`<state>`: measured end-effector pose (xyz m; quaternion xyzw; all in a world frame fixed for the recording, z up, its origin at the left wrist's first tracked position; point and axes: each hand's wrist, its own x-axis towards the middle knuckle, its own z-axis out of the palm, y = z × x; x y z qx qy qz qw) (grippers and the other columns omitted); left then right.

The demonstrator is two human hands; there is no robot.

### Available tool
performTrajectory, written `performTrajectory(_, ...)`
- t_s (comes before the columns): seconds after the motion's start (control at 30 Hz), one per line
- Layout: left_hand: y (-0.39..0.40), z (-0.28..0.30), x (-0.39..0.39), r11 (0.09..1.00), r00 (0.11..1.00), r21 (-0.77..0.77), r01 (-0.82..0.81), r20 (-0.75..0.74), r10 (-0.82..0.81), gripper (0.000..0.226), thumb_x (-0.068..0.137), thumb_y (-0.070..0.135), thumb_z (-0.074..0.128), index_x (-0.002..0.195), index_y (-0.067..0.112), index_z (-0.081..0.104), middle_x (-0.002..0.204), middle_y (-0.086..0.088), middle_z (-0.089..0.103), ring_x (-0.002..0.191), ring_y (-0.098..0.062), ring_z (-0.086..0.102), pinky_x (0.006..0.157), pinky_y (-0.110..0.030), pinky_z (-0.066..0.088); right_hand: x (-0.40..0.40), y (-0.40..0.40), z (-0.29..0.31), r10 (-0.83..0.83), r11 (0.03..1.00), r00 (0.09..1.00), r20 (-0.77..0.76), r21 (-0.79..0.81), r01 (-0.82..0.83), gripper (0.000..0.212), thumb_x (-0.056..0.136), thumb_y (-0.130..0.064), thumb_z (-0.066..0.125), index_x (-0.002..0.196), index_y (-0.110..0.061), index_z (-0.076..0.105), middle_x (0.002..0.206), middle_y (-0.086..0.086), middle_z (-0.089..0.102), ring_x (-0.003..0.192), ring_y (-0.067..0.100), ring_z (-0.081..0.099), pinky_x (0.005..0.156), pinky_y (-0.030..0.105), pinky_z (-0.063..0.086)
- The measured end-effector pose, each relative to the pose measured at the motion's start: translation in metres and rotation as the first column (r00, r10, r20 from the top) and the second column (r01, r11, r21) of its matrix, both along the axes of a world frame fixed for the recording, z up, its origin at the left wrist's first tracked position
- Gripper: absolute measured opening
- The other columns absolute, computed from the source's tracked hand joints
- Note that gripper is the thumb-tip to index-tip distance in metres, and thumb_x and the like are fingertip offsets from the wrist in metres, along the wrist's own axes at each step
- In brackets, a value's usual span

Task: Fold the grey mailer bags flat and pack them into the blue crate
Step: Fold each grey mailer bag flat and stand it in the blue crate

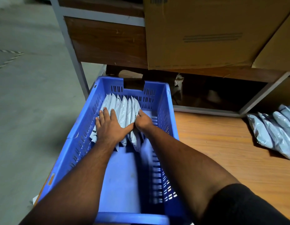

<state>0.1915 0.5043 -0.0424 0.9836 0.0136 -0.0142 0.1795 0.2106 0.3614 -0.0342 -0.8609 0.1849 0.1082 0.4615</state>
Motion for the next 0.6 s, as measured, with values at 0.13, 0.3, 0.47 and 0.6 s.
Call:
performTrajectory(0.13,-0.003,0.02,0.001,0.971,0.987,-0.236,0.04,0.158,-0.002,0.08,0.094,0.062,0.054,0.156,0.015,0.037,0.167,-0.007,0.028,0.156,-0.023,0.015,0.128,-0.045,0.009,-0.001,-0.004,0.038,0.062,0.986,0.993,0.097,-0.163,-0.046,0.047,0.107,-0.029,0.039,0.149,-0.007,0.04,0.154,0.017,0.046,0.14,0.037,0.046,0.111,0.043,0.039)
performTrajectory(0.3,-0.033,0.073,-0.018,0.852,0.91,-0.43,0.299,0.397,-0.119,0.034,0.095,0.028,0.062,0.129,0.025,0.065,0.132,0.007,0.065,0.127,-0.017,0.057,0.107,-0.038,0.045,-0.049,-0.05,0.116,0.298,0.946,0.819,0.491,-0.264,-0.186,0.051,0.1,-0.038,0.056,0.146,-0.016,0.053,0.147,0.0,0.058,0.134,0.015,0.054,0.113,0.036,0.043)
performTrajectory(0.47,-0.101,0.115,-0.049,0.695,0.805,-0.439,0.569,0.469,-0.363,0.032,0.093,0.029,0.061,0.125,0.026,0.068,0.122,0.013,0.069,0.116,-0.007,0.062,0.099,-0.028,0.048,-0.142,-0.123,0.145,0.104,0.995,0.693,0.713,-0.075,-0.073,0.025,0.101,-0.023,0.061,0.123,-0.017,0.07,0.118,-0.008,0.072,0.111,0.007,0.068,0.092,0.023,0.052)
performTrajectory(0.6,-0.177,0.127,-0.079,0.536,0.722,-0.483,0.692,0.468,-0.51,0.029,0.094,0.028,0.067,0.123,0.023,0.07,0.119,0.013,0.071,0.115,-0.001,0.062,0.102,-0.031,0.049,-0.207,-0.185,0.132,-0.082,0.995,0.69,0.719,0.017,0.101,0.02,0.102,-0.008,0.062,0.116,-0.017,0.073,0.109,-0.009,0.075,0.105,0.008,0.07,0.086,0.015,0.049)
